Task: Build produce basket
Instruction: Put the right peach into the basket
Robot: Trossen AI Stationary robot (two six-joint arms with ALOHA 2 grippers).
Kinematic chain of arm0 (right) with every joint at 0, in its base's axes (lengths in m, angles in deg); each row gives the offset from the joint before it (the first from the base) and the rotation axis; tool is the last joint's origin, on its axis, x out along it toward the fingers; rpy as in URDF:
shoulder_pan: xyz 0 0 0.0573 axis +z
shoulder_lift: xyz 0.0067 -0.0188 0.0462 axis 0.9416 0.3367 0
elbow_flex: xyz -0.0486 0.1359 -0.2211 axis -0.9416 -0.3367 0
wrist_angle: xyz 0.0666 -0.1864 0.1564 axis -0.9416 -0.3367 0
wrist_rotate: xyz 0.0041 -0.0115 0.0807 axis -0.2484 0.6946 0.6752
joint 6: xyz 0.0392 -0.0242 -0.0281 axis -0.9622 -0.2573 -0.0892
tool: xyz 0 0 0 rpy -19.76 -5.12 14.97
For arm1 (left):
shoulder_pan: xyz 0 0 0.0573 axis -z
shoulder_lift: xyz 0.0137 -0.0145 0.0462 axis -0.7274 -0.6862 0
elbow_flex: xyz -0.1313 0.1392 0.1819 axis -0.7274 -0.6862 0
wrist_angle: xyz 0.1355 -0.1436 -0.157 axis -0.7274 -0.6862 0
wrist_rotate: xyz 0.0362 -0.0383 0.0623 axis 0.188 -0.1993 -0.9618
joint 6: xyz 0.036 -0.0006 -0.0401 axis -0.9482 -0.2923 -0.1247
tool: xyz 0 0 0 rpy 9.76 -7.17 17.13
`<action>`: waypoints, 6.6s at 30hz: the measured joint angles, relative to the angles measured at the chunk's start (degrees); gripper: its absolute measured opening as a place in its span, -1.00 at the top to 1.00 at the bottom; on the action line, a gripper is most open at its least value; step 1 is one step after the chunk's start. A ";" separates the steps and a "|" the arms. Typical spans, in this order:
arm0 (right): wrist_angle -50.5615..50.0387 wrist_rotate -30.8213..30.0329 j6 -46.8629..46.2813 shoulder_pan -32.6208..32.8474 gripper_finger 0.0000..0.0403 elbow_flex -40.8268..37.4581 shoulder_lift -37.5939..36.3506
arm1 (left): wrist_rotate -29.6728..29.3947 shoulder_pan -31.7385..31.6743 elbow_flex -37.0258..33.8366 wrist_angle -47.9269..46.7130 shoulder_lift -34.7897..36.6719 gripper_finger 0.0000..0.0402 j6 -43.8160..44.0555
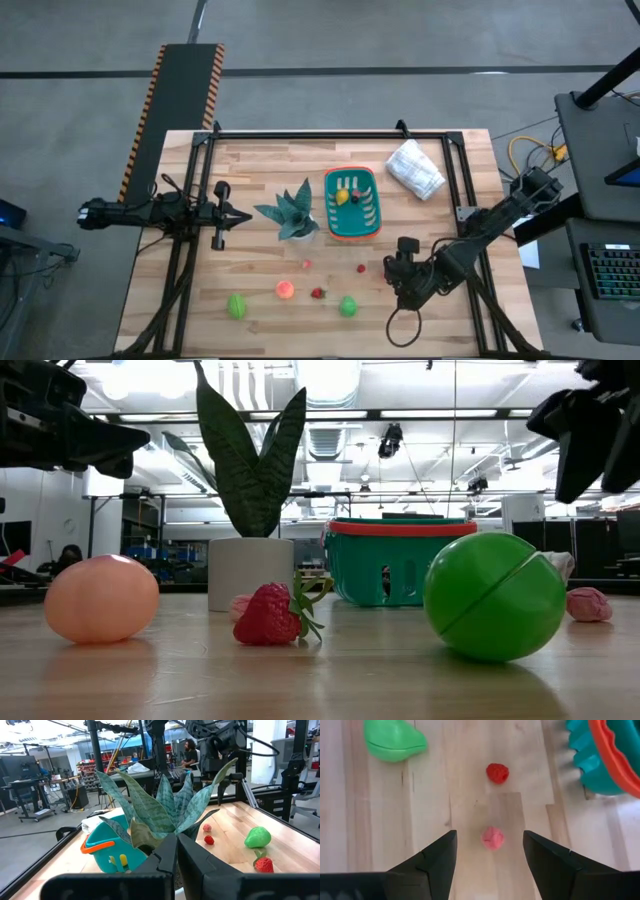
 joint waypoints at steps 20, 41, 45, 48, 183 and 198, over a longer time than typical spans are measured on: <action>22.37 0.01 -2.91 -0.04 -0.09 -14.18 1.80 | -0.02 0.02 0.00 -0.01 0.00 1.00 0.00; 32.34 -1.55 -2.93 -0.51 -0.09 -21.65 2.88 | 0.00 0.02 -0.02 0.00 0.01 1.00 0.00; 33.65 -1.53 -2.91 -0.51 -0.09 -21.75 2.92 | 0.00 0.01 -0.02 0.03 0.04 1.00 0.00; 33.65 -1.53 -2.91 -0.51 -0.07 -21.79 2.92 | 0.00 0.00 -0.02 -0.01 -0.04 1.00 0.00; 48.94 -19.45 46.21 -7.42 0.73 -13.39 -35.86 | -0.01 0.00 -0.02 0.01 -0.04 1.00 0.00; 49.40 -21.37 39.04 -18.87 0.80 -25.60 -35.92 | 0.00 0.00 -0.02 0.01 -0.03 1.00 0.00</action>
